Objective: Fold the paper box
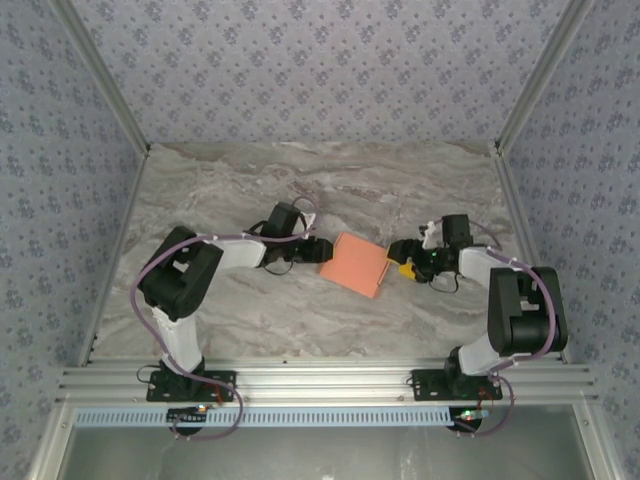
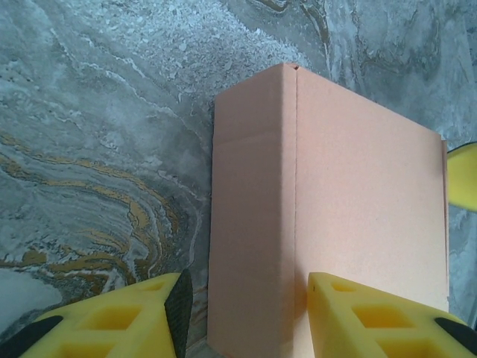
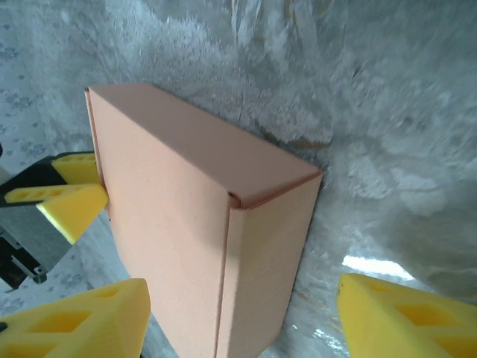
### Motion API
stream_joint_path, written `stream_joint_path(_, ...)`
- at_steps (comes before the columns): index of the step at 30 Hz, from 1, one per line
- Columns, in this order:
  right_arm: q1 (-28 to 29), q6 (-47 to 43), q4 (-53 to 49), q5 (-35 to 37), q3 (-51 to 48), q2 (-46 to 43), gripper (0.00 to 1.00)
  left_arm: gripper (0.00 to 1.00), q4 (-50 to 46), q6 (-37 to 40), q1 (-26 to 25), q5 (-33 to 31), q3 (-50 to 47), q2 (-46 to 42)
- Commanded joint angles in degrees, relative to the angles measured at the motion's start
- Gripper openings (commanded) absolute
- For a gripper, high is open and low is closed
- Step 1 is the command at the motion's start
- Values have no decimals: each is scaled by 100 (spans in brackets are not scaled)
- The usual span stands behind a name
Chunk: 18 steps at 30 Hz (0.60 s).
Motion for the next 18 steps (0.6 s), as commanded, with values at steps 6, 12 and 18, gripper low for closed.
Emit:
stream_joint_path(6,317,1432,1619,-176,-455,292,73,40,8,-212,0,-69,-161,206)
stream_joint_path(12,354,1655,1847,-149,-488,467,73,33,181,-368,0,-32,-198,287)
stream_joint_path(18,403,1737,1920,-187,-474,511,73,25,351,-533,75,-56,-318,339)
